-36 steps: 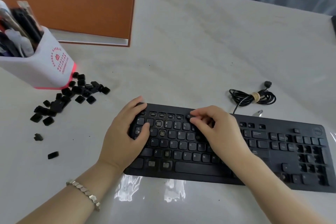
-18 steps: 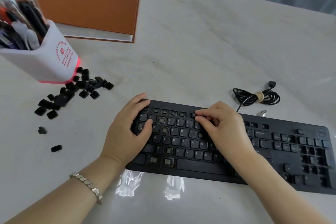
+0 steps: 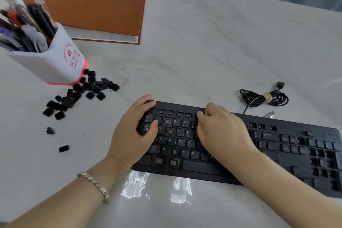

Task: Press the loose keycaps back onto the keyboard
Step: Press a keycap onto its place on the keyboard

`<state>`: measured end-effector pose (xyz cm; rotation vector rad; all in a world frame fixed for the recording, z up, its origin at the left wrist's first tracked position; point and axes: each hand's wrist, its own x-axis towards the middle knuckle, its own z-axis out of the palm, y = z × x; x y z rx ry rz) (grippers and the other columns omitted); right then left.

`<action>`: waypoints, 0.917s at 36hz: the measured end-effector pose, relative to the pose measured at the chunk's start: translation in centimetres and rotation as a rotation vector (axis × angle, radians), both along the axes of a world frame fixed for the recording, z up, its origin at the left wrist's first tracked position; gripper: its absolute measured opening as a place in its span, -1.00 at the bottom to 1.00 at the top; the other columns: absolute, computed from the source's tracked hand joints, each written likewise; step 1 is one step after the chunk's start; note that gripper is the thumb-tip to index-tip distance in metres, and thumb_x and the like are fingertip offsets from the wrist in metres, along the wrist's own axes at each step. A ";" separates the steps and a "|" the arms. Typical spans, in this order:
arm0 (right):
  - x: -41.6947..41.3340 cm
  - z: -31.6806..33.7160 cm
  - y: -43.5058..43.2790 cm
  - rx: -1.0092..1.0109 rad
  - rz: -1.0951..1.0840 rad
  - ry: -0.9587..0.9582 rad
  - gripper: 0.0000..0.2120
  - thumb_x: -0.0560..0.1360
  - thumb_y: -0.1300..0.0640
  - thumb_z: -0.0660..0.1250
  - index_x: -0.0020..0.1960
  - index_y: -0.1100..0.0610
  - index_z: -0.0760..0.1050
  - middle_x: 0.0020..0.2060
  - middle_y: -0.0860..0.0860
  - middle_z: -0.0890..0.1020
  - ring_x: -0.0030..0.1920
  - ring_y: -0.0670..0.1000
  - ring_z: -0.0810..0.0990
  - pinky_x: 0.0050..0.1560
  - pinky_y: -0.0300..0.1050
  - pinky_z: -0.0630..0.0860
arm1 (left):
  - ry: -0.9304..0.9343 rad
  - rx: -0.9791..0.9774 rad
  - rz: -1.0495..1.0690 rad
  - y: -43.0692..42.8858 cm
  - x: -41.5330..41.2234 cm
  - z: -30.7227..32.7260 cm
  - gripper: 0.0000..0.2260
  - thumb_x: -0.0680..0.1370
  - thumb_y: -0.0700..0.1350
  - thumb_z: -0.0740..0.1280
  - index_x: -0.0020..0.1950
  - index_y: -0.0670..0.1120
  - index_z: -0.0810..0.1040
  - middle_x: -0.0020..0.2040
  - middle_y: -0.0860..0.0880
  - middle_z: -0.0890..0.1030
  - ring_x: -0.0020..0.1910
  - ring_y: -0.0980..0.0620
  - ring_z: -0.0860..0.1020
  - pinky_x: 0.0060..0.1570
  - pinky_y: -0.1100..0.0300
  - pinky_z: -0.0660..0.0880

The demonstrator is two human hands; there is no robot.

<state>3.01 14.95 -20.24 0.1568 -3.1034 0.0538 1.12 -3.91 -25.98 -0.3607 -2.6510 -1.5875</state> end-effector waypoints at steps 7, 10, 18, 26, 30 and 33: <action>1.1 -0.8 -0.3 -0.028 0.072 0.027 -0.79 0.10 0.23 0.52 -0.42 0.24 0.49 -0.46 0.05 0.45 -0.49 0.06 0.46 -0.53 -0.30 0.08 | 0.027 -0.016 -0.002 -0.1 0.0 -0.2 -0.63 0.43 0.04 0.21 0.23 0.08 0.46 0.31 0.30 0.38 0.30 0.41 0.32 0.27 0.52 0.19; 1.4 -0.6 -0.2 -0.075 -0.005 -0.014 -0.84 0.38 0.19 0.30 -0.13 0.22 0.61 -0.33 0.03 0.49 -0.32 0.05 0.52 -0.44 -0.26 0.26 | 0.019 -0.018 0.000 -0.1 0.0 -0.1 -0.61 0.43 0.06 0.20 0.24 0.06 0.48 0.30 0.30 0.38 0.29 0.43 0.32 0.26 0.54 0.18; 1.3 1.6 1.5 -1.719 -0.821 -0.409 -0.65 0.52 0.46 0.03 0.20 0.27 0.45 -0.23 0.05 0.48 -0.31 -0.07 0.43 -0.35 -0.31 0.47 | 0.006 -0.031 0.008 0.1 0.2 0.3 -0.62 0.43 0.06 0.21 0.24 0.07 0.47 0.29 0.33 0.37 0.27 0.49 0.29 0.22 0.60 0.15; 3.2 3.1 1.1 -2.302 -0.831 -0.406 -0.72 0.57 0.45 0.00 0.09 0.27 0.44 0.01 0.22 0.63 -0.08 0.05 0.68 -0.24 -0.30 0.58 | 0.009 -0.059 0.023 0.1 0.2 0.4 -0.64 0.45 -0.09 0.27 0.24 -0.01 0.51 0.27 0.36 0.36 0.24 0.54 0.28 0.18 0.63 0.14; 3.8 3.2 0.8 -2.242 -0.733 -0.410 -0.80 0.56 0.36 0.09 0.11 0.24 0.42 -0.08 0.15 0.68 -0.18 -0.03 0.68 -0.45 -0.36 0.43 | 0.008 -0.048 0.030 0.1 0.3 0.4 -0.65 0.44 -0.10 0.27 0.23 0.02 0.51 0.27 0.36 0.37 0.23 0.53 0.29 0.18 0.63 0.15; 4.0 3.3 0.5 -2.214 -0.718 -0.387 -0.84 0.52 0.30 0.16 0.05 0.27 0.45 -0.21 0.12 0.68 -0.36 -0.10 0.59 -0.54 -0.39 0.32 | 0.001 -0.043 0.028 0.1 0.3 0.4 -0.66 0.44 -0.09 0.27 0.21 0.08 0.48 0.27 0.37 0.36 0.23 0.53 0.30 0.18 0.63 0.15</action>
